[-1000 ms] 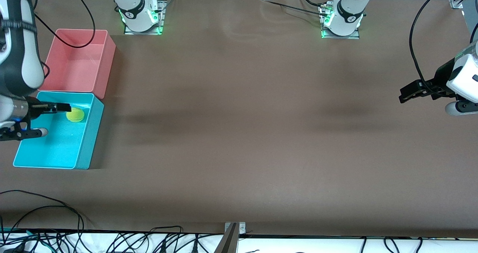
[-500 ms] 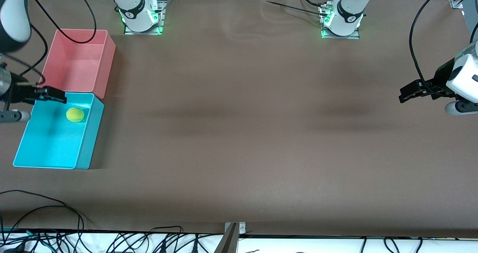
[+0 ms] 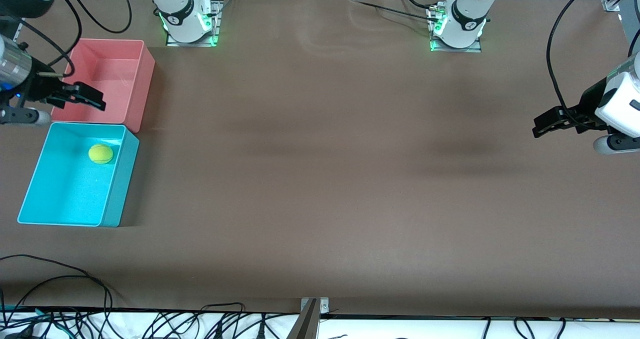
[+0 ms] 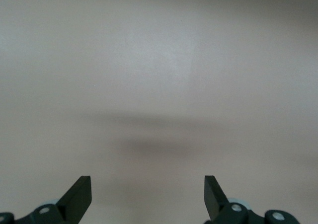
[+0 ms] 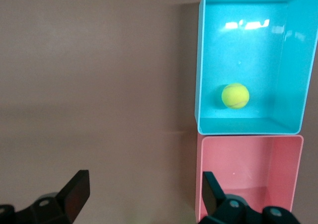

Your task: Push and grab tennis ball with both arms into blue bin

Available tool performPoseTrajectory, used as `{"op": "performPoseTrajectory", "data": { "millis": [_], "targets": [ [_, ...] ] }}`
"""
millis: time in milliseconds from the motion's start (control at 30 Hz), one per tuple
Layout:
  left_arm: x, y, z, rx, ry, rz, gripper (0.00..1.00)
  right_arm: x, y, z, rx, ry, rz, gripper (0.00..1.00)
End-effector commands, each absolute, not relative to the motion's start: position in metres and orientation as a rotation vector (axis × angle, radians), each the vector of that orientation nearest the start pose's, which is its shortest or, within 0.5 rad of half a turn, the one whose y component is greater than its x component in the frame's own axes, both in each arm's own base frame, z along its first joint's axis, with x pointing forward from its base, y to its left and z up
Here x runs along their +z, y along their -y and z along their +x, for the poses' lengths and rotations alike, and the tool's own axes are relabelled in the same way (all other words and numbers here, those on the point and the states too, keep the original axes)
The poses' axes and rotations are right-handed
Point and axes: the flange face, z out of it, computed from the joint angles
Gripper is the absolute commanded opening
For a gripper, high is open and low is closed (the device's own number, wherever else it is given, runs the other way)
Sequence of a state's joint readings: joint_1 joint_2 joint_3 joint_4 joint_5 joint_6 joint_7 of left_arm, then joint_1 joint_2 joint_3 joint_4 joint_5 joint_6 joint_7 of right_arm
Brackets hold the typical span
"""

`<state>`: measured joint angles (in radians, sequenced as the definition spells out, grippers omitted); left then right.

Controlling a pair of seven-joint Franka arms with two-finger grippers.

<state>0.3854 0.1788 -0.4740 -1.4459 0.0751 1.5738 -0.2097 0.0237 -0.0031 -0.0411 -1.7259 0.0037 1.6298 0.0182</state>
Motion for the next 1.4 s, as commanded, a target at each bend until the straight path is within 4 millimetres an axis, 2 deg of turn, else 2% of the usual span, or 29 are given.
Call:
{"op": "performPoseTrajectory", "data": {
  "millis": [0,233,400,533,667,767,833,900,967,1033,1133,1300,1367],
  "targets": [
    [0.596,0.025,0.604,0.057,0.153,-3.158,1.00,0.559,-0.002,0.546,0.109,0.068,-3.136,1.00],
    [0.597,0.025,0.604,0.055,0.167,-3.159,1.00,0.559,0.001,0.546,0.119,0.045,-3.142,1.00],
    [0.595,0.018,0.605,0.060,0.189,-3.158,1.00,0.559,0.002,0.546,0.121,0.052,-3.140,1.00],
    [0.597,0.023,0.606,0.044,0.177,-3.161,1.00,0.560,0.000,0.546,0.109,0.056,-3.138,1.00],
    [0.589,0.022,0.611,0.048,0.161,-3.167,1.00,0.554,0.022,0.550,0.077,0.041,-3.137,1.00],
    [0.589,0.031,0.610,0.050,0.148,-3.154,1.00,0.558,0.016,0.548,0.085,0.063,-3.145,1.00],
    [0.587,0.036,0.610,0.056,0.149,-3.154,1.00,0.559,0.019,0.548,0.092,0.060,-3.141,1.00],
    [0.589,0.032,0.609,0.059,0.183,-3.176,1.00,0.557,0.028,0.547,0.099,0.038,-3.142,1.00],
    [0.592,0.028,0.606,0.056,0.190,-3.191,1.00,0.559,0.015,0.547,0.097,0.072,-3.145,1.00],
    [0.594,0.027,0.604,0.057,0.123,-3.192,1.00,0.561,0.006,0.547,0.091,0.090,-3.161,1.00],
    [0.596,0.025,0.600,0.062,0.038,-3.185,1.00,0.562,0.005,0.546,0.092,0.085,-3.174,1.00],
    [0.598,0.030,0.590,0.071,0.034,-3.174,1.00,0.562,0.008,0.546,0.089,0.067,-3.168,1.00],
    [0.601,0.027,0.588,0.067,0.049,-3.185,1.00,0.562,0.007,0.547,0.089,0.069,-3.166,1.00]
  ]
}}
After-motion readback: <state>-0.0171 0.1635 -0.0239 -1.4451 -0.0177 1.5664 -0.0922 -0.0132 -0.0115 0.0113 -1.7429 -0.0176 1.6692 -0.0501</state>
